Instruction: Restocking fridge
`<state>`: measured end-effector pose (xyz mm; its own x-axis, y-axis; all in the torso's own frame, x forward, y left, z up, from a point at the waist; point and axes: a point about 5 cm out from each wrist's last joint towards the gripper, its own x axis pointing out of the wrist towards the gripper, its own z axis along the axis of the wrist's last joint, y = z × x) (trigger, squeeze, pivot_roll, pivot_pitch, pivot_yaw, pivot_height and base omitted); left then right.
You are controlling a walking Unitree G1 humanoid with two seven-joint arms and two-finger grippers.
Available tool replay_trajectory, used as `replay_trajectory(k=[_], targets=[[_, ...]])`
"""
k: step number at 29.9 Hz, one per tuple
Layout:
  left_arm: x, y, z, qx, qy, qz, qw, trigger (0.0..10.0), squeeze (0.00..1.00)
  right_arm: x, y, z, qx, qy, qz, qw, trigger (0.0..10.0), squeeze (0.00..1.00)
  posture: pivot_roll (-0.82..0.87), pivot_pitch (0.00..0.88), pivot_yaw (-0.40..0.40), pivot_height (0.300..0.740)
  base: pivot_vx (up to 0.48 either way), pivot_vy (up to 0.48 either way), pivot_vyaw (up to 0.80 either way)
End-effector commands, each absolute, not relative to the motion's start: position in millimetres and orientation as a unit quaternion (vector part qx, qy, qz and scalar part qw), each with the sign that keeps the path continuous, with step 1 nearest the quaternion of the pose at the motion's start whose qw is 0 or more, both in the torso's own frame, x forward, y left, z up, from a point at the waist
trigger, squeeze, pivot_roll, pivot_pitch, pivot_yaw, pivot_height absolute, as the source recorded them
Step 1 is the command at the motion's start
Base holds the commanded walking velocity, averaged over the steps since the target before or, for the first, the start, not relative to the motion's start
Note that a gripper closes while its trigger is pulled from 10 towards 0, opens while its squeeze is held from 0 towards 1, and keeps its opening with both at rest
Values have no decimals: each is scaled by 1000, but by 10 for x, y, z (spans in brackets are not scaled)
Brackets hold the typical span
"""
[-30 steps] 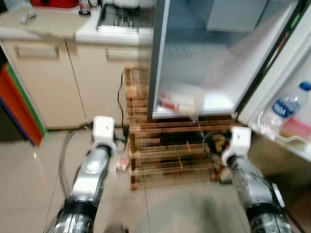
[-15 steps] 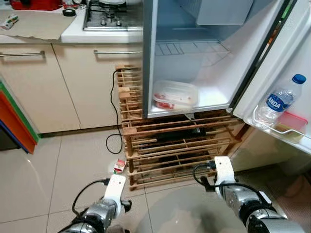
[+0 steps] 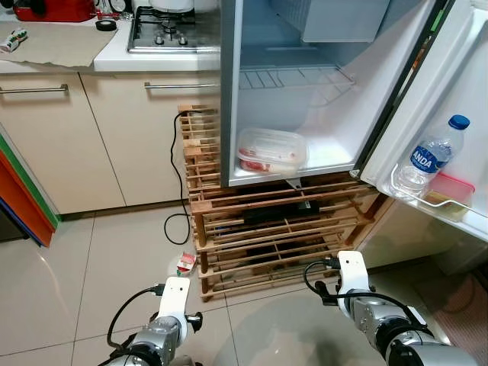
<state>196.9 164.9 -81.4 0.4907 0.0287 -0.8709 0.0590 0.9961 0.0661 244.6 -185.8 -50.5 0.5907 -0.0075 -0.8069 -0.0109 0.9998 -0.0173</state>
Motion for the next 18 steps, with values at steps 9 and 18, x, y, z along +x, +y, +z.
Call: replay_trajectory(k=[9,18], targets=[[1964,1492,-824,53,498,-16,865,10000,0,2457,-1919,-489,-42,447,4,894,10000,0,-21,0,-65,740,288,-380,662],[2028,1472,-791,36,491,3,870,10000,0,2481,-1890,-477,-61,442,7,895,10000,0,-23,0,-69,740,290,-309,650]])
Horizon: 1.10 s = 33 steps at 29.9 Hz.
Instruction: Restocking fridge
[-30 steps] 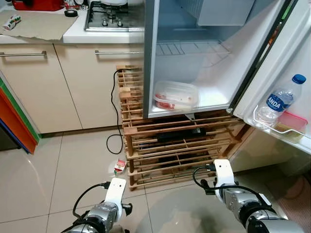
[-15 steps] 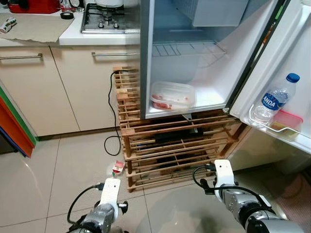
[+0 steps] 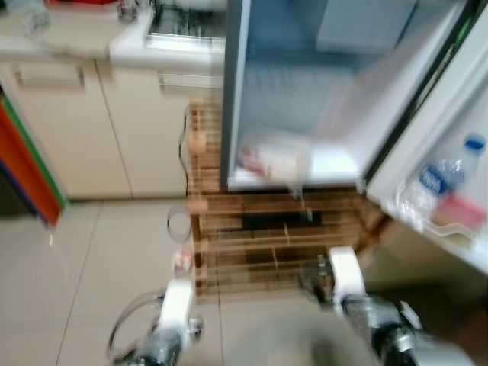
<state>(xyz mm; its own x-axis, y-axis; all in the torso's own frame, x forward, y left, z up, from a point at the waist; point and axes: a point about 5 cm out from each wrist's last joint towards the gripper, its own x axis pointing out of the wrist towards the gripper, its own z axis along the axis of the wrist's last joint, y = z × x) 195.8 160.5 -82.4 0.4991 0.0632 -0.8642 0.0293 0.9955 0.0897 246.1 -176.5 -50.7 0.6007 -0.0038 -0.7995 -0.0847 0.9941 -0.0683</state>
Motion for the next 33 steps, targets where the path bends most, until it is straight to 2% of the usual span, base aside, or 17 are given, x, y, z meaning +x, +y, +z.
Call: replay_trajectory(k=[1,10,18,20,24,25,26,29,31,33], targets=[[2028,1472,-791,36,491,3,870,10000,0,2481,-1890,-477,-61,442,7,895,10000,0,-23,0,-69,740,0,0,0],[1971,1684,-810,52,493,2,868,10000,0,2443,-1984,-488,-75,445,10,892,10000,0,-26,0,-73,740,0,0,0],[1990,1716,-794,78,478,-10,875,10000,0,2485,-1994,-455,-81,429,5,899,10000,0,-26,0,-77,740,0,0,0],[2163,1671,-694,93,435,-25,895,10000,0,2670,-1921,-316,-86,375,14,923,10000,0,-23,0,-77,740,0,0,0],[2455,1474,-496,91,361,-35,928,10000,0,2860,-1789,-143,-65,308,40,948,10000,0,-21,10,-70,740,0,0,0],[2455,1474,-496,91,361,-35,928,10000,0,2860,-1789,-143,-65,308,40,948,10000,0,-21,10,-70,740,0,0,0],[2657,1436,-314,71,300,-32,951,10000,0,2952,-1729,-30,-48,264,52,962,10000,0,-17,13,-67,740,0,0,0],[2900,1398,47,57,187,-52,979,10000,0,3008,-1721,115,-33,199,53,978,10000,0,-7,12,-66,740,0,0,0],[2922,1387,122,53,167,-57,983,10000,0,3007,-1725,136,-34,188,54,980,10000,0,-6,12,-66,740,0,0,0],[2911,1340,403,44,98,-81,991,10000,0,2977,-1783,220,-17,155,37,987,10000,0,-3,11,-65,740,0,0,0]])
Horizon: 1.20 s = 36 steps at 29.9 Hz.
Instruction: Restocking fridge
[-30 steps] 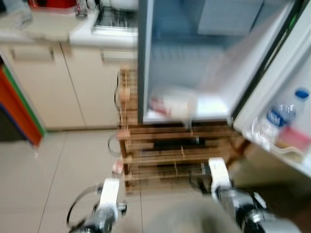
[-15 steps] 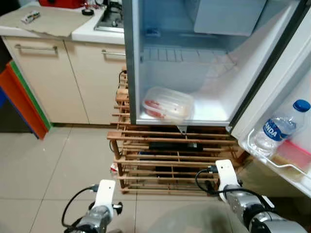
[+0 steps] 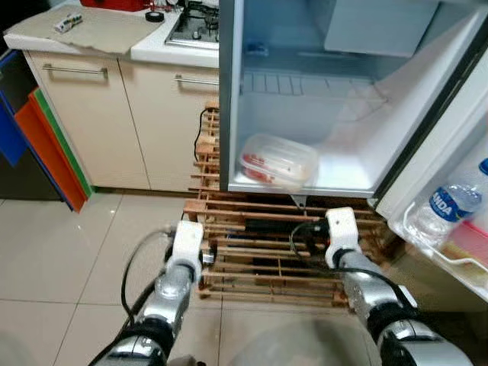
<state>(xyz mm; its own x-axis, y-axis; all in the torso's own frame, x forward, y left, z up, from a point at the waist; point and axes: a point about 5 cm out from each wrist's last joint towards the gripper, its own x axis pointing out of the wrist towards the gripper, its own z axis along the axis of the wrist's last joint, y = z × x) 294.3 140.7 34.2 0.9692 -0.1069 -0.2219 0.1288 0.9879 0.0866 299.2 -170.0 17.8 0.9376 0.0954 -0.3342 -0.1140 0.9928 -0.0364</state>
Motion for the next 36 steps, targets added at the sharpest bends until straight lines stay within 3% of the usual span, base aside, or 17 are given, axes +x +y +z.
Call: replay_trajectory(k=[1,5,8,17,24,25,36], targets=[[2895,1311,520,45,72,-95,992,10000,0,2951,-1809,255,-13,142,33,989,10000,0,-2,11,-67,740,0,0,0],[2843,1245,907,24,-6,-138,990,10000,0,2800,-1995,332,-27,128,-9,991,10000,0,11,9,-68,740,0,0,0],[2730,1286,1220,-13,-54,-146,988,10000,0,2653,-2126,525,22,80,-18,996,10000,0,11,4,-70,740,0,0,0],[2244,1414,1413,3,-59,-104,993,10000,0,2310,-2043,973,18,12,40,999,10000,0,5,0,-85,740,0,0,0],[2411,1349,1278,16,-10,-105,994,10000,0,2455,-1922,963,40,30,48,998,10000,0,12,0,-81,740,0,0,0],[2428,1307,1281,14,-11,-106,994,9608,0,2485,-1894,961,37,35,58,997,10000,0,13,0,-75,740,480,0,0],[2479,1293,1267,23,-6,-103,994,10000,0,2561,-1896,901,42,60,51,996,10000,0,8,0,-71,740,480,0,0]])
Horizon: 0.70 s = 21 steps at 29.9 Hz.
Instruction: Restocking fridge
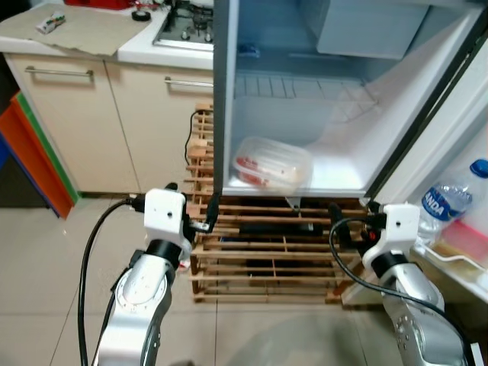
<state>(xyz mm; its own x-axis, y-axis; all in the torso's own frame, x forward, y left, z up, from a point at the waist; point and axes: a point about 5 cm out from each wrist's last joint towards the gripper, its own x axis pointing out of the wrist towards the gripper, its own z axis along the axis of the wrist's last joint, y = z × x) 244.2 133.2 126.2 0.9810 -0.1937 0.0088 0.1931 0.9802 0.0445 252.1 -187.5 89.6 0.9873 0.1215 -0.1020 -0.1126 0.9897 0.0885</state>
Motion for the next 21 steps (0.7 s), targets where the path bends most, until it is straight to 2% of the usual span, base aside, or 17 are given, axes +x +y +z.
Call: replay_trajectory(k=[1,11,21], targets=[[2486,1289,1267,22,-8,-103,994,10000,0,2575,-1878,894,44,62,53,996,10000,0,8,0,-72,740,480,0,0],[2497,1290,1293,17,-32,-95,995,10000,0,2622,-1766,909,56,69,72,993,10000,0,14,0,-73,740,472,0,0],[2533,1236,1324,32,-50,-101,993,10000,0,2556,-1637,839,90,108,128,982,10000,0,12,0,-69,740,0,0,0]])
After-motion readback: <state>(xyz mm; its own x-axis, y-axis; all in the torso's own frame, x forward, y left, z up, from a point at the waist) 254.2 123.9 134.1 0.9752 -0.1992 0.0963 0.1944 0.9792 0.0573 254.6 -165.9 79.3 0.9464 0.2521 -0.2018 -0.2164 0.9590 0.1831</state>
